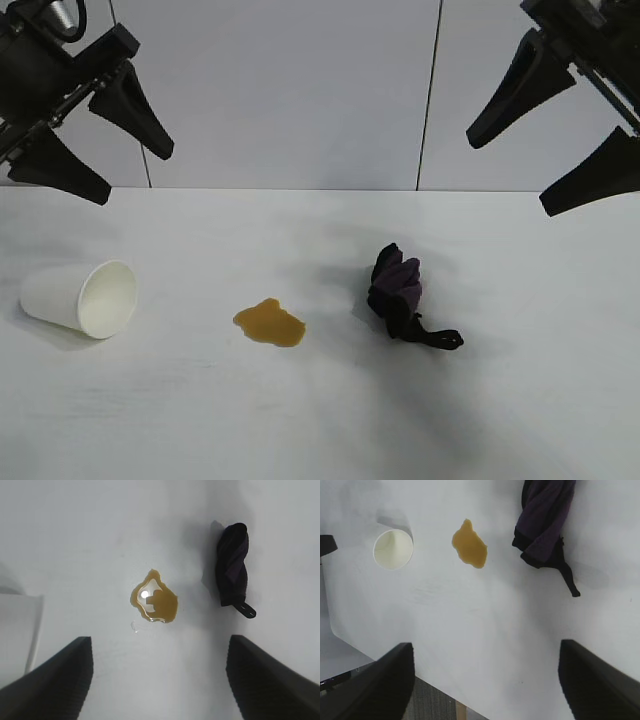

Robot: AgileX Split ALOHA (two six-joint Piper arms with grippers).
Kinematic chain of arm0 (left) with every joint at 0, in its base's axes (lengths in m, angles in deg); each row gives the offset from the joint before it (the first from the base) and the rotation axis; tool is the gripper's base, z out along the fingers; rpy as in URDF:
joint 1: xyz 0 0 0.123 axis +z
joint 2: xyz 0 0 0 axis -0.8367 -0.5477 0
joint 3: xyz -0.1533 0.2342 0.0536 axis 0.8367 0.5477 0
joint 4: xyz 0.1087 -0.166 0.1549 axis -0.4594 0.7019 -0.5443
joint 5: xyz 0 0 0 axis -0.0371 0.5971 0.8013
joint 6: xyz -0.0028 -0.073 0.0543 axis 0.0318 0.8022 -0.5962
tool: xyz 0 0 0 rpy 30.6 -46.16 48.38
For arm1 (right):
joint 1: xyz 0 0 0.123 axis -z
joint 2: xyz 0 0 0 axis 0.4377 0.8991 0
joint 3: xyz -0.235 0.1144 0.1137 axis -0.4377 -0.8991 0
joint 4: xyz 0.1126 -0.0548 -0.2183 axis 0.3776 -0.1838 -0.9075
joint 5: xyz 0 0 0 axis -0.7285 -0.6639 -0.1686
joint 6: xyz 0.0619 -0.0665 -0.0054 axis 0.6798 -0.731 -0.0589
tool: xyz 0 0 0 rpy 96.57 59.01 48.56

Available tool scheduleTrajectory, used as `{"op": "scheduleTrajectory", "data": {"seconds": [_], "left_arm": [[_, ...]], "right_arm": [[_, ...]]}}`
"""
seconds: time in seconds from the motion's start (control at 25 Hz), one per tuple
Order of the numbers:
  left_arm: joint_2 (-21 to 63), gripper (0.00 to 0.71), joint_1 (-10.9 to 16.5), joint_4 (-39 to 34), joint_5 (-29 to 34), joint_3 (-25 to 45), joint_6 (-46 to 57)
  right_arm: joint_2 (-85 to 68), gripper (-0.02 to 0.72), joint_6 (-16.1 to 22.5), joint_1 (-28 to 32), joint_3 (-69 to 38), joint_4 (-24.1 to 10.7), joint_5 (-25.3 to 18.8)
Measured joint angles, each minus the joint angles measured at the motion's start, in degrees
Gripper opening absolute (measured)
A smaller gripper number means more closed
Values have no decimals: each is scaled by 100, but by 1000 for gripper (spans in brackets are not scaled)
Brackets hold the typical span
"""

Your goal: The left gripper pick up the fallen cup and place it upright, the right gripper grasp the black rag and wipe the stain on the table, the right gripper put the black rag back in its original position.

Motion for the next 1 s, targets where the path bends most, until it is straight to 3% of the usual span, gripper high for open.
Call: {"op": "scheduleTrajectory", "data": {"seconds": [0.24,0.4,0.6,1.0], "left_arm": [[0,549,0,-34,674,-522,-826],[0,638,0,-317,1208,-1042,-1319],[0,668,0,-775,1689,-1491,-2686],[0,668,0,-1265,1806,-1556,-5588]], "right_arm": [[0,545,0,0,0,0,0],[0,545,0,0,0,0,-5],[0,545,0,0,0,0,-5],[0,545,0,0,0,5,-15]]}}
